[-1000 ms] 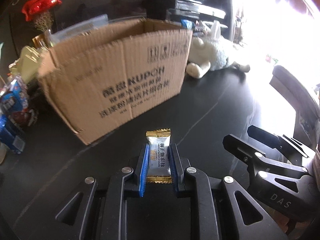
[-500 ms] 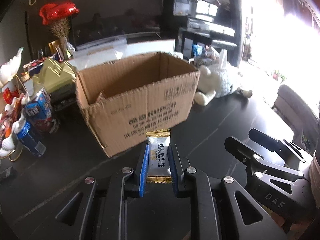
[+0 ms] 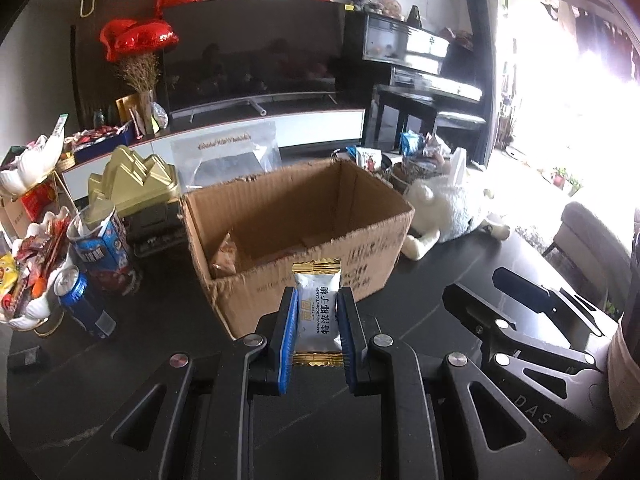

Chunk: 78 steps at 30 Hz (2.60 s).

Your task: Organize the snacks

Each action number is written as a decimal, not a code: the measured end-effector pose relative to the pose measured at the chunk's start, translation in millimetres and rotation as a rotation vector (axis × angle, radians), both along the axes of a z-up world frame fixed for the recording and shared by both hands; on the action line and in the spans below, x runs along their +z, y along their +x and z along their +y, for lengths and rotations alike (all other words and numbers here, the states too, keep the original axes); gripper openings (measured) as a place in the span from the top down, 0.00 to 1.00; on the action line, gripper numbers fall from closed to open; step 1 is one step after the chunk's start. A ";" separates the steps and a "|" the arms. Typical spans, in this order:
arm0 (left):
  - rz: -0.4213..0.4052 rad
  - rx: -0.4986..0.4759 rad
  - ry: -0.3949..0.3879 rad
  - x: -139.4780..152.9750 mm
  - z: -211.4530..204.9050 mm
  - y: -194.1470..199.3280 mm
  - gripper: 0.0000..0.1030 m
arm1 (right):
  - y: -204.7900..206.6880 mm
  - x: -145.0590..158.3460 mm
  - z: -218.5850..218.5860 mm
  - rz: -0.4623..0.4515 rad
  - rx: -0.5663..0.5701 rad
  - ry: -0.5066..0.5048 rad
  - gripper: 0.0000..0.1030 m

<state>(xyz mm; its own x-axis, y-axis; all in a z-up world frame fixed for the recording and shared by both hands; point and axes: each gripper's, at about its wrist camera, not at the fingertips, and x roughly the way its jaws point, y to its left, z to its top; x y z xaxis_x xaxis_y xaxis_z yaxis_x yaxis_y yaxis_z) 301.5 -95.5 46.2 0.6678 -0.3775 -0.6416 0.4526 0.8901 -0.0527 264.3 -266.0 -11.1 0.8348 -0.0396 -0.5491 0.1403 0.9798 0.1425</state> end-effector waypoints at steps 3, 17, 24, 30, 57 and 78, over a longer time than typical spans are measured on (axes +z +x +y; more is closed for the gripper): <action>-0.006 0.010 -0.004 5.7 -0.8 7.5 0.80 | 5.9 8.0 1.1 -0.014 0.006 -0.019 0.39; 0.003 0.040 -0.006 15.4 -10.0 53.0 0.80 | 47.0 25.8 -2.0 -0.017 0.024 -0.049 0.39; 0.033 0.059 0.006 5.1 -15.8 80.3 0.80 | 70.1 22.9 -6.7 0.002 0.024 -0.062 0.39; 0.055 0.084 0.013 -2.0 -20.5 100.0 0.75 | 86.5 17.0 -9.8 0.021 0.019 -0.068 0.39; -0.184 0.272 0.079 35.3 14.2 -19.3 0.11 | 16.5 37.2 -7.1 -0.025 0.075 -0.045 0.39; -0.234 0.307 0.069 39.4 32.0 -123.1 0.00 | -83.0 47.2 4.7 -0.077 0.081 -0.080 0.26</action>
<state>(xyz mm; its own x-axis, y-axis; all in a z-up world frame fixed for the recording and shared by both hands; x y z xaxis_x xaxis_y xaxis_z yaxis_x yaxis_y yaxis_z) 178.4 -63.5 85.7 0.8743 -0.0993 -0.4751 0.1579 0.9838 0.0849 181.3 -261.2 36.1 0.8766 -0.0113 -0.4812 0.0516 0.9962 0.0705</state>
